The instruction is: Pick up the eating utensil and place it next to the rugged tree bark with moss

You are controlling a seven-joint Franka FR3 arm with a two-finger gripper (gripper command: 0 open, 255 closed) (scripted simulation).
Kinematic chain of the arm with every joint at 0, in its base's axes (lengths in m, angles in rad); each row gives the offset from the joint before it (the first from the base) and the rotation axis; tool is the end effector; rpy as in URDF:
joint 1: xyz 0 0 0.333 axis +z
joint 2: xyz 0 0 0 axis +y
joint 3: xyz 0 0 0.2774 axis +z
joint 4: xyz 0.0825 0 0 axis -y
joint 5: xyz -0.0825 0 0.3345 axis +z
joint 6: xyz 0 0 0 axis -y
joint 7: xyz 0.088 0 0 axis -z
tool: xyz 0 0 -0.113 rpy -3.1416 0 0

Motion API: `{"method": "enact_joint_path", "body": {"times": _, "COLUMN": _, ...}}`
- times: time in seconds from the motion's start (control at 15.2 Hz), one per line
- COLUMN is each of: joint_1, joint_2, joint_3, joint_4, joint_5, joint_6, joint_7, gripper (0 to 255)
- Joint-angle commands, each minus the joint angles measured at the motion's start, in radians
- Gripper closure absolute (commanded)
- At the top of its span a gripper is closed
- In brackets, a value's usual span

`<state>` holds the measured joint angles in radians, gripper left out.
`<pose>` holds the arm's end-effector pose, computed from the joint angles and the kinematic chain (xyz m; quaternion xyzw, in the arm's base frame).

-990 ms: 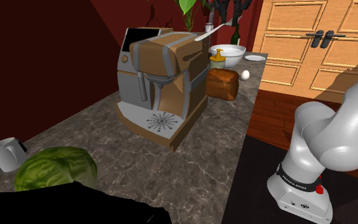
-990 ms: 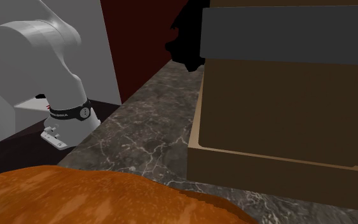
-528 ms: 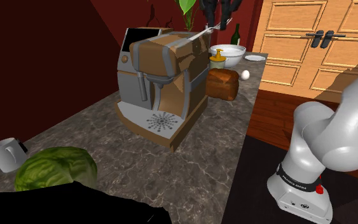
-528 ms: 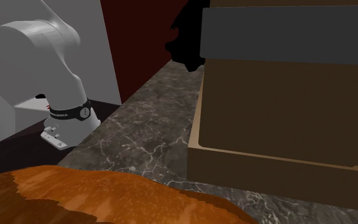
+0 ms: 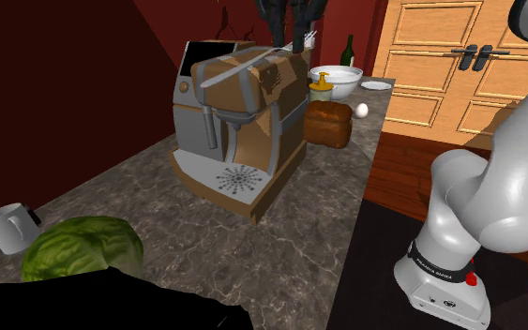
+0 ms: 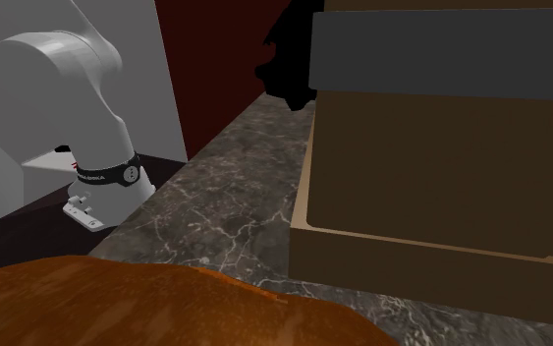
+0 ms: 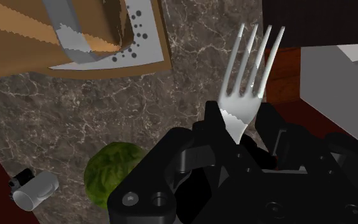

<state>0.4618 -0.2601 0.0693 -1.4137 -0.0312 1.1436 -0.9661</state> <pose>0.3163 0.1878 0.7192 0.7376 0.6748 -0.0101 0.0214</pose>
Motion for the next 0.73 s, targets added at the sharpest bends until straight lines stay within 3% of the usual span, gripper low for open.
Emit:
{"method": "enact_joint_path", "body": {"times": 0.0, "joint_1": 0.015, "joint_2": 0.045, "joint_3": 0.033, "joint_4": 0.045, "joint_5": 0.006, "joint_6": -0.002, "joint_7": 0.051, "gripper": 255}}
{"method": "enact_joint_path", "body": {"times": 0.13, "joint_1": 0.032, "joint_2": 0.099, "joint_3": 0.067, "joint_4": 0.105, "joint_5": 0.006, "joint_6": -0.009, "joint_7": 0.103, "gripper": 255}}
{"method": "enact_joint_path", "body": {"times": 0.66, "joint_1": 0.032, "joint_2": 0.013, "joint_3": 0.059, "joint_4": -0.113, "joint_5": 0.017, "joint_6": 0.123, "joint_7": 0.099, "gripper": 255}}
